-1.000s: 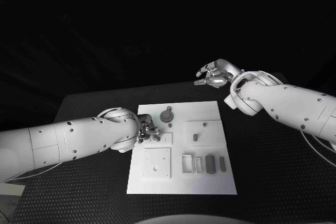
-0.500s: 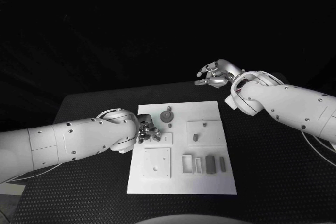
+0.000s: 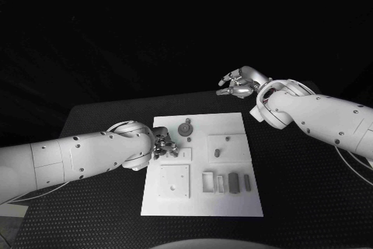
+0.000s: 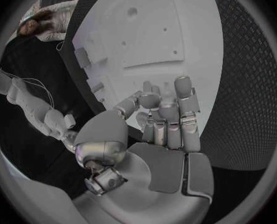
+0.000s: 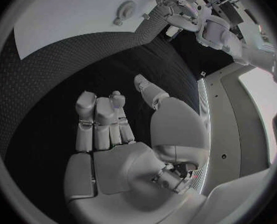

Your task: Assemble the parts on the task board

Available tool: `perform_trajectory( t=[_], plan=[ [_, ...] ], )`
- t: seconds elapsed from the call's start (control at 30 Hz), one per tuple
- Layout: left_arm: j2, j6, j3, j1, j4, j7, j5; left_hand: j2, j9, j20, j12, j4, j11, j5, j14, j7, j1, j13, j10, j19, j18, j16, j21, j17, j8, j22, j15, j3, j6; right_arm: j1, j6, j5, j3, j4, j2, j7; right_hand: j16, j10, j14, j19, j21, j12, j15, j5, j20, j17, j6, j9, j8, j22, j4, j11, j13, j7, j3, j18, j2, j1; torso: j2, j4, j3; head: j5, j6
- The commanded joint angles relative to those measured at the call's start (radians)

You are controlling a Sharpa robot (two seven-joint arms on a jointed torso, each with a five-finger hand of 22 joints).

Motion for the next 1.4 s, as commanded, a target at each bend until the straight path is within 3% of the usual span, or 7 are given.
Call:
perform_trajectory(
  t=[0.03,0.3,0.77,1.4],
  plan=[
    [-0.002,-0.002,-0.001,-0.002,0.002,0.007,0.010,-0.004,-0.002,-0.006,-0.005,-0.020,-0.012,0.003,-0.018,-0.026,0.015,-0.001,-0.018,-0.002,-0.008,0.004,-0.006,-0.002,-0.004,0.015,-0.016,0.008,0.181,-0.001,0.009,-0.005,0.001,0.000,-0.001,0.004,0.001,-0.008,-0.005,0.000,-0.004,0.005,0.003,0.003,-0.005,0.001,-0.021,-0.001,-0.004,0.001,0.000,-0.001,-0.001,0.029,-0.006,0.080,0.008,-0.003,0.000,-0.0002,0.0003,0.000,0.000],
    [-0.004,-0.005,-0.001,-0.003,0.005,0.006,0.014,-0.043,-0.006,-0.006,-0.009,-0.034,-0.010,0.001,-0.019,-0.024,0.078,-0.006,-0.019,0.002,-0.010,0.003,-0.012,-0.011,-0.005,0.014,-0.015,0.015,0.178,-0.001,0.009,-0.004,0.001,0.000,-0.002,0.004,0.001,-0.009,-0.005,0.000,-0.005,0.006,0.003,0.003,-0.005,0.001,-0.021,-0.001,-0.004,0.002,0.001,-0.001,-0.002,0.029,-0.007,0.080,0.008,-0.005,0.000,0.0003,0.0002,0.000,-0.002],
    [-0.008,-0.049,-0.001,-0.006,0.009,0.012,0.014,-0.032,-0.007,-0.006,-0.008,-0.025,-0.011,0.001,-0.017,-0.025,0.089,-0.007,-0.016,0.006,-0.011,0.005,-0.014,-0.014,-0.003,0.014,-0.015,0.011,0.182,-0.001,0.009,-0.001,0.001,-0.001,-0.001,0.005,0.001,-0.009,-0.005,0.000,-0.005,0.007,0.004,0.004,-0.004,0.001,-0.021,-0.002,-0.004,0.002,0.005,-0.001,-0.004,0.029,-0.008,0.080,0.009,-0.009,0.000,-0.0005,0.0009,0.000,-0.001],
    [-0.028,-0.142,0.000,-0.007,0.020,0.055,-0.016,-0.041,-0.008,-0.006,-0.008,-0.021,-0.012,0.002,-0.014,-0.027,0.093,-0.008,-0.014,0.009,-0.011,0.007,-0.015,-0.016,-0.001,0.015,-0.016,0.006,0.184,-0.001,0.011,-0.001,0.001,-0.002,-0.005,0.005,0.001,-0.010,-0.005,0.000,-0.005,0.008,0.004,0.004,-0.004,0.001,-0.022,-0.003,-0.004,0.002,0.006,-0.001,-0.005,0.029,-0.008,0.080,0.010,-0.011,0.001,0.0003,-0.0001,-0.002,-0.002]
  ],
)
